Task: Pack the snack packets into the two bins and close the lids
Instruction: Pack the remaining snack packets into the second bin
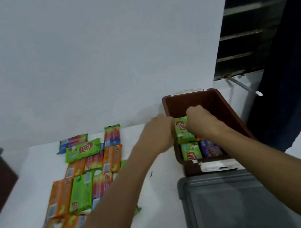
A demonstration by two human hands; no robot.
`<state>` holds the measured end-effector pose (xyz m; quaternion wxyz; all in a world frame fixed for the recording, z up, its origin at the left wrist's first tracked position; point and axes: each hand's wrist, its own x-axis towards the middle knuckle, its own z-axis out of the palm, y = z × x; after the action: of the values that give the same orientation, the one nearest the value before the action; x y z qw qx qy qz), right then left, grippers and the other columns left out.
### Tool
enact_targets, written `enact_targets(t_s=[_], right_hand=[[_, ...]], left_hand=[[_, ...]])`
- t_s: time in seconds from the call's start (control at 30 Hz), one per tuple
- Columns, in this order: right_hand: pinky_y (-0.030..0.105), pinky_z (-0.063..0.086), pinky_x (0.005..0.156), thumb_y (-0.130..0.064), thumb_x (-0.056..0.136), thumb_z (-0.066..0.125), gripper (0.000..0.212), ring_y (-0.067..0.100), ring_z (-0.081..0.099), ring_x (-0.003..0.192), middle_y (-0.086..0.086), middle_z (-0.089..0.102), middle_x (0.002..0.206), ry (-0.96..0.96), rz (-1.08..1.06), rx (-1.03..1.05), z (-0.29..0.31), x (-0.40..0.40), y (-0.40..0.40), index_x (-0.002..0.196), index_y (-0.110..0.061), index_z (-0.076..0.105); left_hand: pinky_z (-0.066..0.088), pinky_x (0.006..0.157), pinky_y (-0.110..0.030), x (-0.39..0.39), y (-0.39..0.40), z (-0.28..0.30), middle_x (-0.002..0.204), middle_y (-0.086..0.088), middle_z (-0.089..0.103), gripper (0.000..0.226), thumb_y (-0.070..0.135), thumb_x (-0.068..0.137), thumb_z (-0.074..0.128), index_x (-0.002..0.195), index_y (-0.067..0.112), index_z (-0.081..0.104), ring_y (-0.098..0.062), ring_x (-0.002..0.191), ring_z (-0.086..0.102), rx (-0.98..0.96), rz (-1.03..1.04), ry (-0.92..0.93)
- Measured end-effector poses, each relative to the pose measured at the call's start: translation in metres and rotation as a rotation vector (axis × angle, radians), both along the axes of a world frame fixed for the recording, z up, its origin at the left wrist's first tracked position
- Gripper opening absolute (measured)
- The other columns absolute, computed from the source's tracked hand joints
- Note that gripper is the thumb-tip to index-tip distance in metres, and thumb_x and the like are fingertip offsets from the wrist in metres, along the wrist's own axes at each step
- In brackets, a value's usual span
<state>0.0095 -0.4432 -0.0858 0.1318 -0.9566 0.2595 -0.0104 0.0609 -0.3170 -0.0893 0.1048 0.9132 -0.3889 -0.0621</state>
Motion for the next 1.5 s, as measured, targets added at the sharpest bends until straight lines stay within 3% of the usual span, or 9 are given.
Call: enact_targets(t_s=[0.27,0.5,0.67,0.73,0.83,0.97,1.23,1.4,1.5], right_hand=[[0.026,0.042,0.051,-0.027,0.093,0.052,0.029,0.031,0.064,0.085,0.014,0.055,0.088,0.191,0.349,0.245,-0.031,0.058,0.138,0.077,-0.003,0.051],[0.035,0.047,0.100,-0.047,0.085,0.064,0.053,0.026,0.054,0.117,0.003,0.050,0.082,0.430,0.257,0.214,-0.080,0.080,0.172,0.121,-0.010,0.055],[0.039,0.052,0.094,-0.014,0.062,0.089,0.108,0.032,0.048,0.124,0.019,0.044,0.130,0.305,-0.173,0.786,-0.091,0.090,0.167,0.141,-0.005,0.017],[0.035,0.055,0.077,0.003,0.067,0.082,0.085,0.030,0.058,0.108,0.021,0.052,0.119,0.202,-0.249,0.956,-0.092,0.089,0.163,0.132,0.000,0.029],[0.037,0.056,0.066,0.010,0.072,0.071,0.034,0.029,0.062,0.087,0.020,0.061,0.104,0.052,-0.268,1.072,-0.095,0.089,0.162,0.096,-0.001,0.049],[0.034,0.052,0.064,0.007,0.082,0.060,0.023,0.025,0.060,0.079,0.017,0.059,0.096,-0.163,-0.146,1.179,-0.065,0.090,0.154,0.099,-0.005,0.050],[0.036,0.047,0.066,-0.026,0.064,0.057,0.056,0.026,0.052,0.065,0.009,0.048,0.078,-0.462,-0.270,1.203,0.034,0.038,0.021,0.114,-0.010,0.037],[0.043,0.052,0.078,-0.014,0.079,0.064,0.038,0.030,0.060,0.079,0.015,0.061,0.090,-0.027,-0.336,0.775,0.014,-0.020,-0.060,0.114,-0.004,0.054],[0.044,0.048,0.098,-0.031,0.083,0.072,0.091,0.036,0.051,0.122,0.023,0.045,0.139,0.243,-0.302,0.490,-0.010,-0.026,-0.066,0.148,-0.001,0.016]], left_hand=[[0.050,0.071,-0.031,0.062,0.199,-0.046,0.091,-0.008,0.064,0.033,0.036,0.076,0.073,0.090,0.008,0.064,-0.023,0.079,0.063,0.500,0.545,0.279],[0.048,0.068,-0.024,0.034,0.308,-0.063,0.115,-0.007,0.068,0.073,0.040,0.057,0.090,0.119,0.011,0.065,-0.020,0.077,0.061,0.664,0.764,0.570],[0.056,0.074,-0.030,0.031,0.324,-0.069,0.116,-0.003,0.068,0.077,0.043,0.054,0.091,0.120,0.014,0.063,-0.023,0.102,0.065,0.503,0.737,0.669],[0.058,0.082,-0.036,0.033,0.326,-0.065,0.113,-0.002,0.069,0.075,0.041,0.055,0.089,0.120,0.014,0.063,-0.024,0.102,0.067,0.423,0.725,0.671],[0.055,0.085,-0.032,0.038,0.311,-0.043,0.111,-0.002,0.067,0.050,0.034,0.071,0.079,0.115,0.017,0.062,-0.021,0.099,0.066,0.395,0.633,0.521],[0.055,0.064,-0.031,0.053,0.256,-0.001,0.088,-0.003,0.069,0.021,0.032,0.077,0.075,0.084,0.018,0.061,-0.019,0.073,0.066,0.051,0.556,0.435],[0.061,0.072,-0.047,0.050,0.047,0.030,0.095,-0.013,0.072,0.029,0.028,0.072,0.077,0.091,0.011,0.064,-0.028,0.084,0.073,-0.643,0.384,0.587],[0.050,0.084,-0.035,0.006,-0.056,0.010,0.129,-0.020,0.054,0.077,0.015,0.084,0.065,0.144,-0.001,0.020,-0.033,0.117,0.057,-0.236,0.246,0.394],[0.047,0.087,-0.033,-0.020,-0.088,-0.013,0.132,-0.018,0.054,0.052,0.012,0.090,0.059,0.138,0.000,0.042,-0.032,0.120,0.055,-0.004,0.107,0.353]])
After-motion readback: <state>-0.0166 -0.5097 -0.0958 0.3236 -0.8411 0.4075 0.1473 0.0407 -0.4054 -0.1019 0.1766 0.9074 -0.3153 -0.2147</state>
